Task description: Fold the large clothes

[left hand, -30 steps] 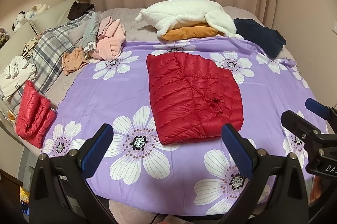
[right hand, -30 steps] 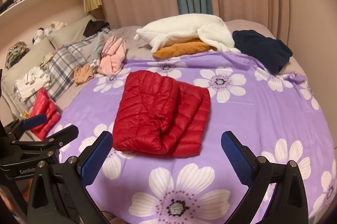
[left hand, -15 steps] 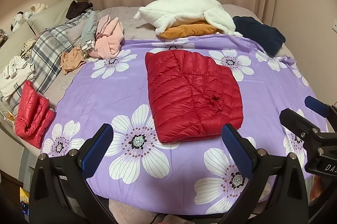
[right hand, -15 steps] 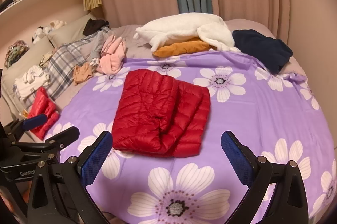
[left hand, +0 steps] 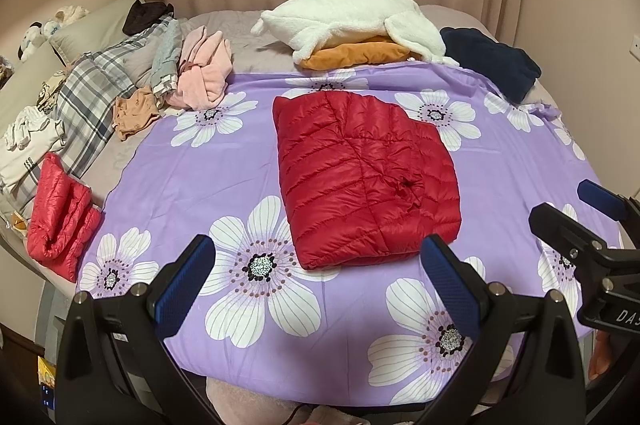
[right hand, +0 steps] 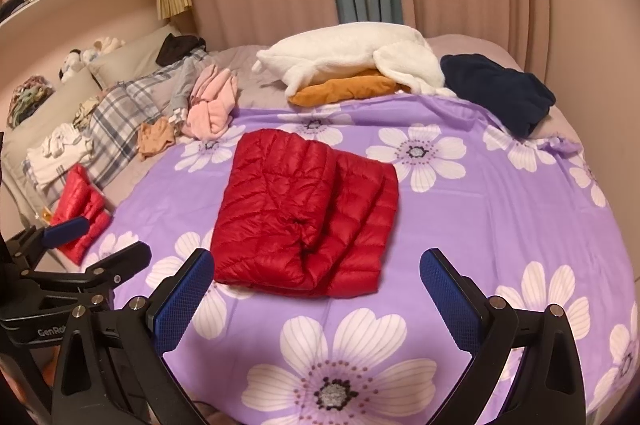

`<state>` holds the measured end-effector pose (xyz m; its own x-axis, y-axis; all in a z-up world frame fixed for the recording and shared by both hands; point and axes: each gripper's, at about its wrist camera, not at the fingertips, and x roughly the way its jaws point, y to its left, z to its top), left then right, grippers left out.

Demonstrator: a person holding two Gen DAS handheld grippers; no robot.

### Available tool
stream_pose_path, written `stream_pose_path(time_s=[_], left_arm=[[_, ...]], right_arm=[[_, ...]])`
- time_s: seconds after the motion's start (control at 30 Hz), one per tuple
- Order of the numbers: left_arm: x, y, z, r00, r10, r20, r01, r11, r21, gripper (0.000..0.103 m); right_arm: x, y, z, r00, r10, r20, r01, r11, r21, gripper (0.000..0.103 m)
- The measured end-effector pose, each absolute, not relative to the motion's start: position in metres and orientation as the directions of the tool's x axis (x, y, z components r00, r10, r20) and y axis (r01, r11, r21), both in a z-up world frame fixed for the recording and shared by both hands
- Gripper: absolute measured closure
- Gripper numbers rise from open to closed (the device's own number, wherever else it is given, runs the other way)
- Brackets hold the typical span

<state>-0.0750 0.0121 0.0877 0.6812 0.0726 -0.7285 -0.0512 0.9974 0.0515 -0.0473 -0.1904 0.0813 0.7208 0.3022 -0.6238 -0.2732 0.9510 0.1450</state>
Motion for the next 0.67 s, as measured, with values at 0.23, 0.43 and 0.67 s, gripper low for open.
stream_pose_path(time_s=[0.23, 0.43, 0.67], left_arm=[[-0.0748, 0.0116, 0.0875, 0.683, 0.071, -0.727, -0.052, 0.997, 0.049, 0.000], [-0.0752, 0.0121, 0.0860, 0.681, 0.070, -0.729, -0.051, 0.998, 0.048, 0.000], [-0.0753, 0.0137, 0.0852, 0.682, 0.080, -0.727, -0.051, 0.997, 0.062, 0.000]], right_arm=[[-0.0480, -0.1912, 0.0789, 0.718, 0.303, -0.626, -0.275, 0.950, 0.144, 0.001], [-0.0470, -0.1916, 0.0782, 0.718, 0.304, -0.626, -0.276, 0.950, 0.145, 0.001], [-0.0465, -0.1915, 0.0786, 0.717, 0.306, -0.626, -0.277, 0.950, 0.146, 0.001]])
